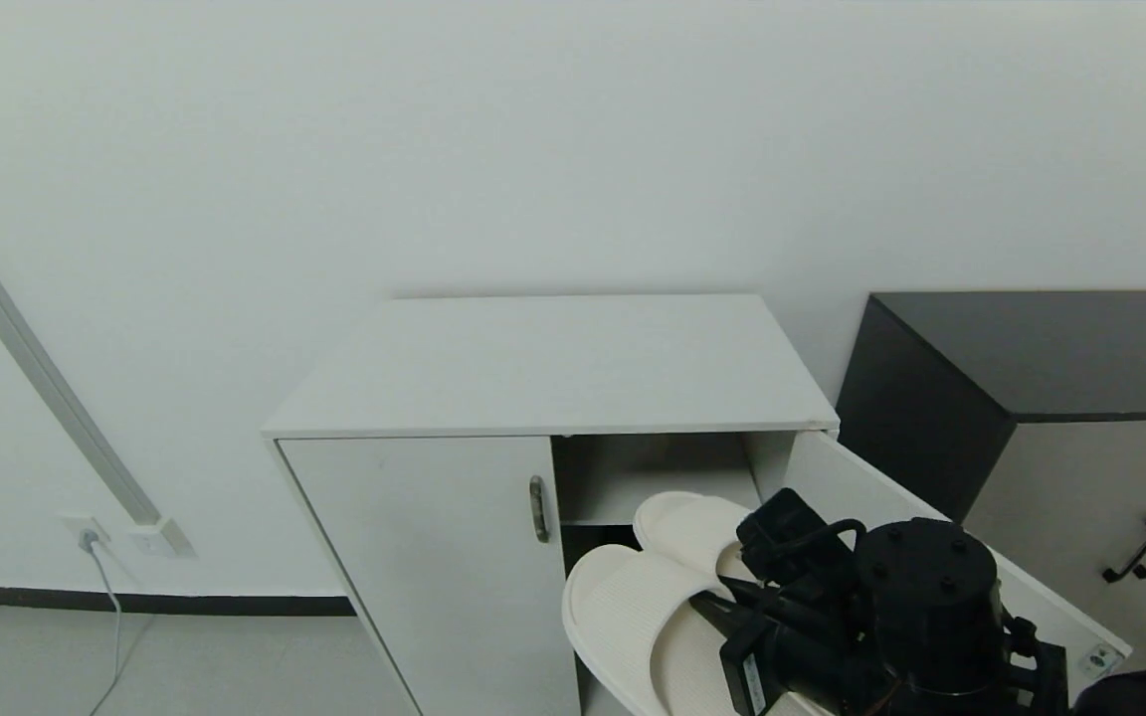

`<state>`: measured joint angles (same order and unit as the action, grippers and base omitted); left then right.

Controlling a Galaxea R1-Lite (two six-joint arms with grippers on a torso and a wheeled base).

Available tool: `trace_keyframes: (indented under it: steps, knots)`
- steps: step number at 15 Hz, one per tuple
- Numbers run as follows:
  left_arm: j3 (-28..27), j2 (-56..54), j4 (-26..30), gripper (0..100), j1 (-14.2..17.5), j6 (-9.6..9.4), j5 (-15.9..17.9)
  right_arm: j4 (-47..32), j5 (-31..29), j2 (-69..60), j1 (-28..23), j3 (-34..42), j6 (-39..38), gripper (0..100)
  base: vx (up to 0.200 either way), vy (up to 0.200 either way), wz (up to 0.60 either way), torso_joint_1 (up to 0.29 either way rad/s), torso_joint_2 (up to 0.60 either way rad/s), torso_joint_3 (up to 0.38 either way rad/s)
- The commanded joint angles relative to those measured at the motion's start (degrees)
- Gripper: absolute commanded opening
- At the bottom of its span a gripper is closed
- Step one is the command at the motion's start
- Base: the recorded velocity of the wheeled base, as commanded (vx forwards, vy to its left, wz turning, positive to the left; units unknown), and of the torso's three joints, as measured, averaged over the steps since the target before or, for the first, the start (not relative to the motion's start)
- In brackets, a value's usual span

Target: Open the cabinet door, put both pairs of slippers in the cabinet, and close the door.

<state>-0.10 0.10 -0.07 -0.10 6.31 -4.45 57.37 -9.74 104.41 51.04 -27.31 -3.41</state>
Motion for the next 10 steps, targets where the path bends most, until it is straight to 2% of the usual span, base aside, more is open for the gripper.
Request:
trace_keyframes:
  steps: [1,10]
  knots:
    - [0.01,0.08,-0.01,0,0.01,0.01,-0.03,1.61,-0.02,2.02,0.02,0.06,-0.01,0,0.000,0.000,0.00,-0.232,0.55,0.334]
    - [0.01,0.08,-0.01,0,0.01,0.01,-0.03,3.01,-0.02,2.55,-0.07,0.59,0.07,0,0.000,0.000,0.00,-0.196,0.52,0.319]
